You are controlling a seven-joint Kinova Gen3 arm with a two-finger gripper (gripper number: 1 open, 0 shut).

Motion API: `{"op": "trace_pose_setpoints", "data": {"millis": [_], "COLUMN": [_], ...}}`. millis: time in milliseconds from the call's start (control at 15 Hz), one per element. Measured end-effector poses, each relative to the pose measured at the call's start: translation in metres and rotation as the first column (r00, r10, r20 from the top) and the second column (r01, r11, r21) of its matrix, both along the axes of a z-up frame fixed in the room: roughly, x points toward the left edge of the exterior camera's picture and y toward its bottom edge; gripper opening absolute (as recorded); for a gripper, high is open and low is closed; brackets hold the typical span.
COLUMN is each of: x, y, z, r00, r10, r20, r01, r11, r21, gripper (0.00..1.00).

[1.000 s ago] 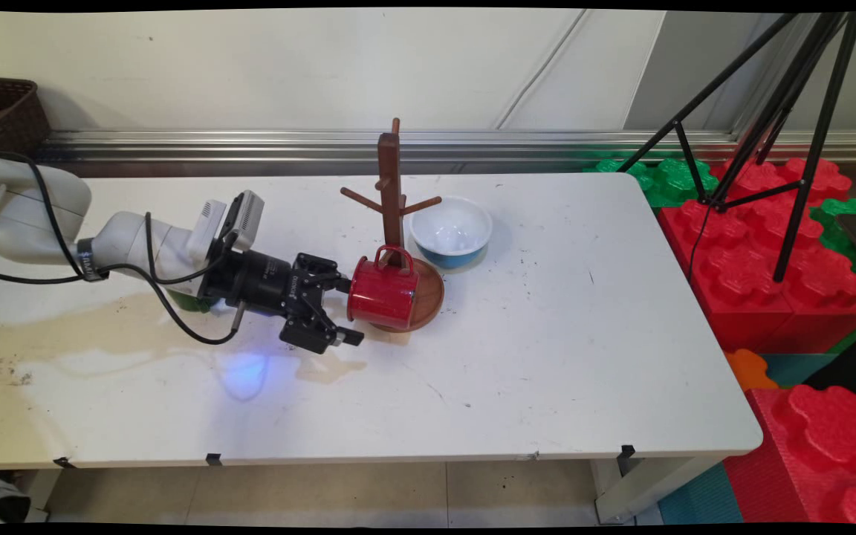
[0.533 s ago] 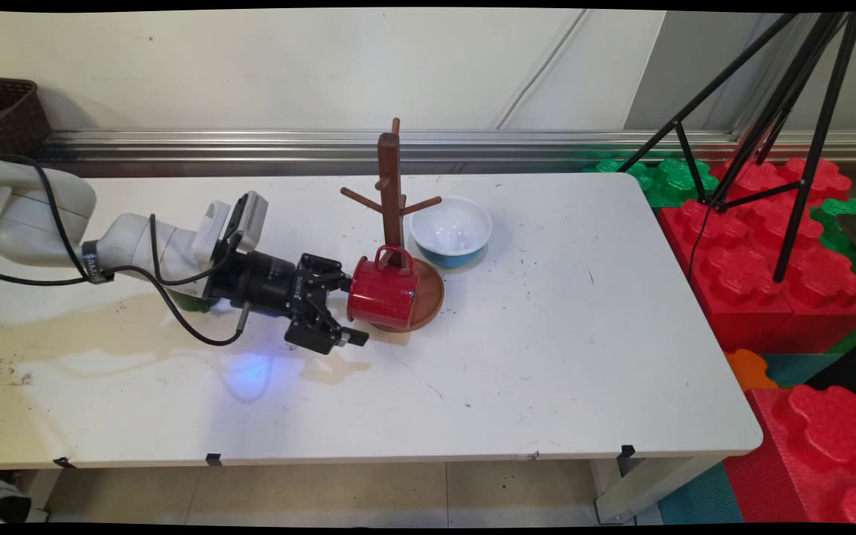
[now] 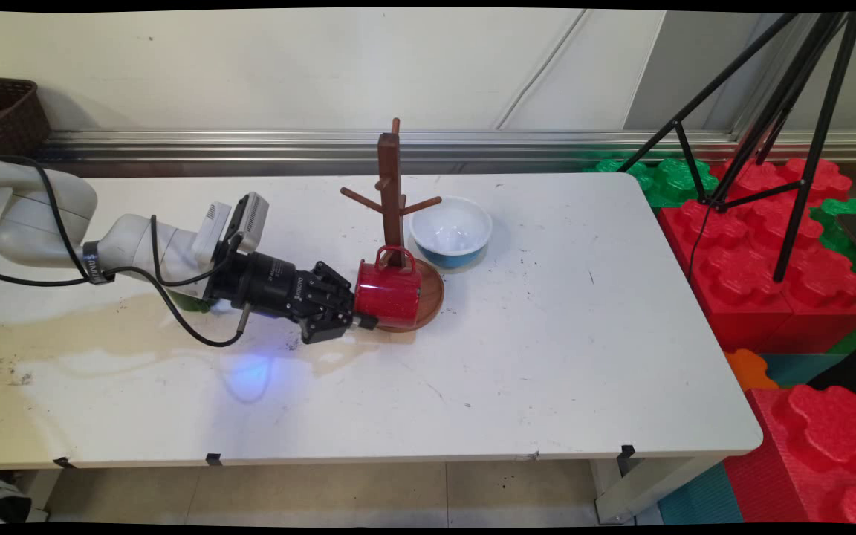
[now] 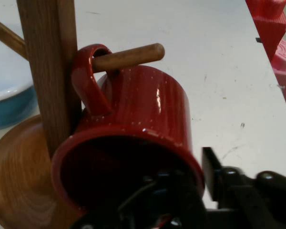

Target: Place the picked object on the table

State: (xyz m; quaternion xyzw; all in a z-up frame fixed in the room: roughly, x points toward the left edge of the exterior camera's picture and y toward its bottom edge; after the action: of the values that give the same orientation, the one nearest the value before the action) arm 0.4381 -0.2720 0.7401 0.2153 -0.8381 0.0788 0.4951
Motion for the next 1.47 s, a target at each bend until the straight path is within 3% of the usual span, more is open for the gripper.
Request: {"op": "trace_pose_setpoints", "data": {"millis": [1467], "x": [0.003], "y": [0.006], "z": [0.016], "r00": [0.998], "r10": [-0.034], "r20": [-0.054], "r01": [0.036], "r11": [0.999], "r21": [0.04], "gripper": [0.0]}}
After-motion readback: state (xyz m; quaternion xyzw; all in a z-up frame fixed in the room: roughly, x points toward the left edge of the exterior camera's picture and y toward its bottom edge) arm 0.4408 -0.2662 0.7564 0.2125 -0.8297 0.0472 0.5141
